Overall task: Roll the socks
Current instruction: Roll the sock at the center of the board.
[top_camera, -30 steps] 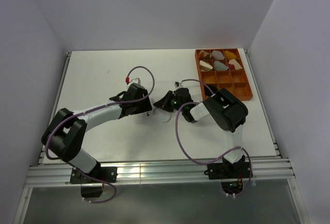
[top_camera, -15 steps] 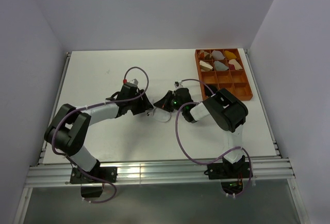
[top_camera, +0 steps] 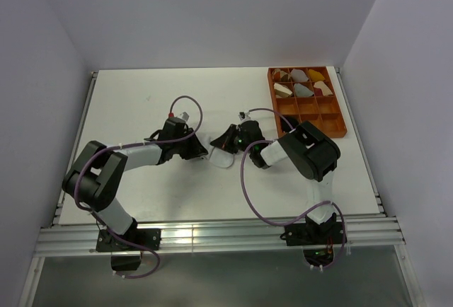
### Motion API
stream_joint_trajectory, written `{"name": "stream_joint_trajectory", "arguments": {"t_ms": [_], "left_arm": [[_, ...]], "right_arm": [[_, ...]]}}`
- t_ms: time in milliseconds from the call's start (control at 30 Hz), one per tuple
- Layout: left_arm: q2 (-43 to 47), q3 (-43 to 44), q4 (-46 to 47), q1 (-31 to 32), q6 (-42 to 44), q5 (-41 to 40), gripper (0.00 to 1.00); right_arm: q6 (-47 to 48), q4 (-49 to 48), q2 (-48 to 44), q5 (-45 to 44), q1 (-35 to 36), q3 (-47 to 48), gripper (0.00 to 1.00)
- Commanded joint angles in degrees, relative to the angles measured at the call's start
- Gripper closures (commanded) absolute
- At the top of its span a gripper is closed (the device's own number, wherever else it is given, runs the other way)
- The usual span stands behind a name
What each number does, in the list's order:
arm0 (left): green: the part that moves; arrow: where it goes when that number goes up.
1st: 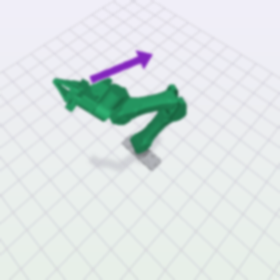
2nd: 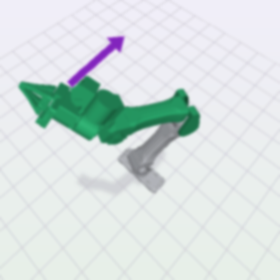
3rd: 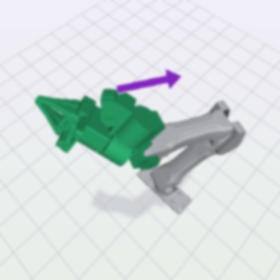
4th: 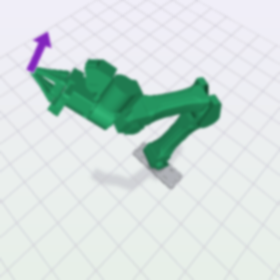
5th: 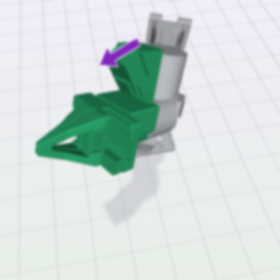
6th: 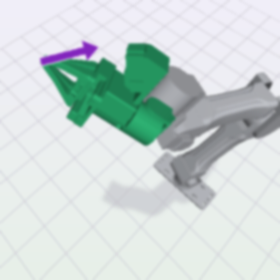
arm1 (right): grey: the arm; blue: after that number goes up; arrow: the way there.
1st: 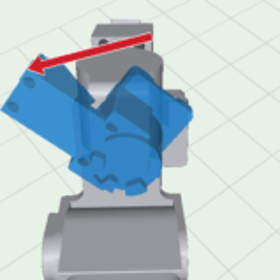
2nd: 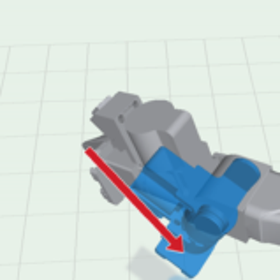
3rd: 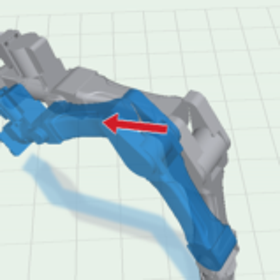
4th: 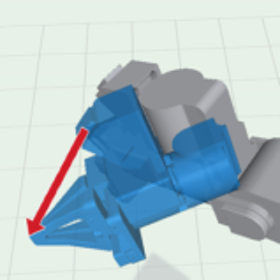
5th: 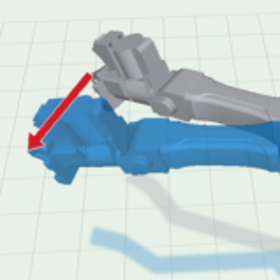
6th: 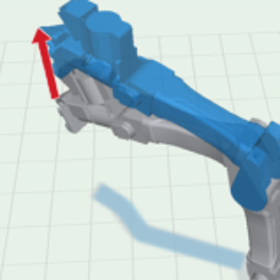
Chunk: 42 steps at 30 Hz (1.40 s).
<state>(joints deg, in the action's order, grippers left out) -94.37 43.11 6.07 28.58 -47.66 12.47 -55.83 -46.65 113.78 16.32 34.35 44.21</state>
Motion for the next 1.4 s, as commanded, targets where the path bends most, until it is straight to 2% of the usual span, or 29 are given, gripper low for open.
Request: {"name": "stream_joint_trajectory", "arguments": {"t_ms": [0,100,167,233,367,467,800,1167,1367], "left_arm": [[-1.2,-1.5,1.1,-0.1,0.5,1.1,0.8],[-1.0,-1.5,0.8,-0.1,0.8,0.5,0.88],[-0.5,-1.4,-0.3,0.0,1.3,-1.2,0.99],[0.1,-1.3,-1.5,0.0,1.8,-3.4,1.0],[1.5,-0.1,-5.8,2.3,4.0,-11.5,1.0],[1.0,2.1,-10.1,5.6,5.2,-18.4,1.0],[-2.6,9.8,-20.2,13.7,6.4,-33.1,1.0],[-6.1,14.2,-23.9,19.8,8.3,-40.1,1.0],[-6.7,14.6,-23.6,21.2,9.2,-40.7,1.0]], "right_arm": [[1.7,0.8,0.4,-1.5,0.0,-1.2,1.0],[1.4,0.2,-0.1,-1.4,0.0,-1.6,1.0],[1.1,0.2,-0.7,-1.4,0.0,-1.8,1.0],[0.4,0.6,-2.2,-1.5,0.0,-2.1,0.94],[-1.3,2.1,-5.4,-2.6,0.0,-3.1,0.66],[-1.8,4.7,-8.1,-4.0,0.0,-3.3,0.56],[-4.2,9.1,-12.3,-6.4,0.0,-2.5,0.55],[-6.2,11.3,-11.6,-6.1,0.3,0.1,0.5],[-6.7,12.5,-10.0,-5.6,0.2,2.3,0.5]]}}
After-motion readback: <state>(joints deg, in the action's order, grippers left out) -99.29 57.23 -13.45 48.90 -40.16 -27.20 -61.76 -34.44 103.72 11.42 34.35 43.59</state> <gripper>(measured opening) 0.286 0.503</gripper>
